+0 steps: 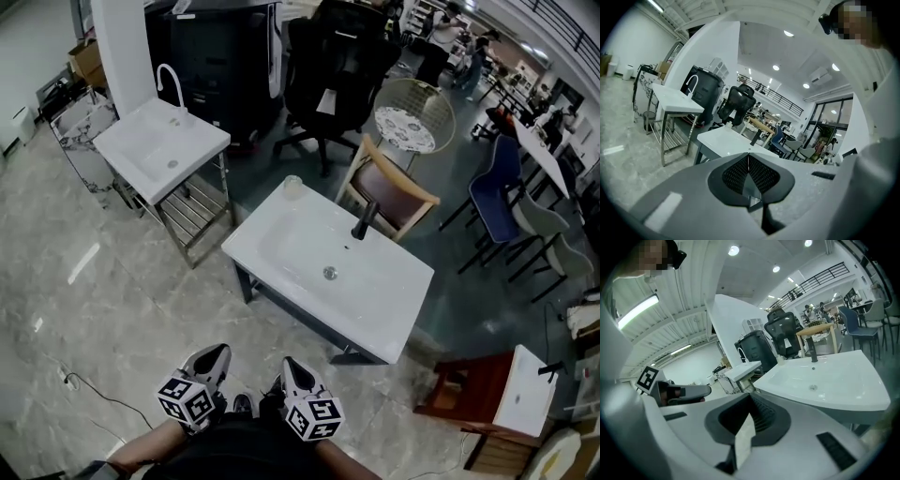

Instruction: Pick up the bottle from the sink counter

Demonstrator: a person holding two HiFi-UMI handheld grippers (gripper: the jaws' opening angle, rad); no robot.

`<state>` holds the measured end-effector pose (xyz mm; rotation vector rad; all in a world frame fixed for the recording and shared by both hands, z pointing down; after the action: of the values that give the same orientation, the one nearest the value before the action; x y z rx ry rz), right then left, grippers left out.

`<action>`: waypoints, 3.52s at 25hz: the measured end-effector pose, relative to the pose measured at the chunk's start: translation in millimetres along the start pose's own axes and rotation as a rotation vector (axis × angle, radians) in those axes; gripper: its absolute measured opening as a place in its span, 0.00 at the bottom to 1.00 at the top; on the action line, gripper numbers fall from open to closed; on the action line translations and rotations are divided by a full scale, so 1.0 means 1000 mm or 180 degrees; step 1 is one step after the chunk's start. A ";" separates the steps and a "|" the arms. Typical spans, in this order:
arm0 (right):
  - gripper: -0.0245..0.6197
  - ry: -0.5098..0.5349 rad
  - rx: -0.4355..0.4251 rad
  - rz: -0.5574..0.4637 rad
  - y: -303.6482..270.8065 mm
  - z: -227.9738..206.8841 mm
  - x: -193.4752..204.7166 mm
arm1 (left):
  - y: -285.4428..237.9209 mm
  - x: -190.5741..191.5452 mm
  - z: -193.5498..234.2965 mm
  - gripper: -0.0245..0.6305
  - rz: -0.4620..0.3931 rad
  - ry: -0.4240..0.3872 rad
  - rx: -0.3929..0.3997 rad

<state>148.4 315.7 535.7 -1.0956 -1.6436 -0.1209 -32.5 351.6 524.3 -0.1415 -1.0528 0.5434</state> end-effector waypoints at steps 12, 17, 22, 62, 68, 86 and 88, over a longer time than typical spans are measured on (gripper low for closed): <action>0.05 -0.0057 -0.0262 0.0042 -0.040 -0.061 -0.044 | -0.074 -0.031 -0.018 0.04 0.0022 -0.0058 -0.0201; 0.05 -0.0075 -0.0335 0.0070 -0.044 -0.073 -0.049 | -0.087 -0.029 -0.023 0.04 0.0070 -0.0013 -0.0254; 0.05 -0.0134 -0.0312 0.0057 -0.048 -0.088 -0.056 | -0.098 -0.033 -0.025 0.04 0.0066 -0.0028 -0.0283; 0.05 -0.0239 0.0850 0.0004 -0.226 -0.088 -0.171 | -0.253 -0.197 0.147 0.04 0.0432 0.0002 0.0752; 0.05 -0.0259 0.0949 0.0061 -0.238 -0.088 -0.172 | -0.267 -0.203 0.162 0.04 0.0471 0.0042 0.0810; 0.05 -0.0296 0.0586 -0.0221 -0.248 -0.140 -0.206 | -0.308 -0.224 0.126 0.04 0.0286 -0.0515 0.0512; 0.05 -0.0326 0.0558 -0.0214 -0.246 -0.149 -0.205 | -0.318 -0.220 0.126 0.04 0.0290 -0.0654 0.0419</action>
<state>76.7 -29.9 535.8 -0.9265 -1.7479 0.0360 -109.4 -48.0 530.3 -0.0174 -1.2106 0.7192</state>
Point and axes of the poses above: the fingertips, and each gripper's own axes: y backward along the fingers, z to its left, x out of its underside, the point moved 4 cm from there along y, backward along the fingers, and after that the axes turned 5 degrees about z, right-handed, at the moved point
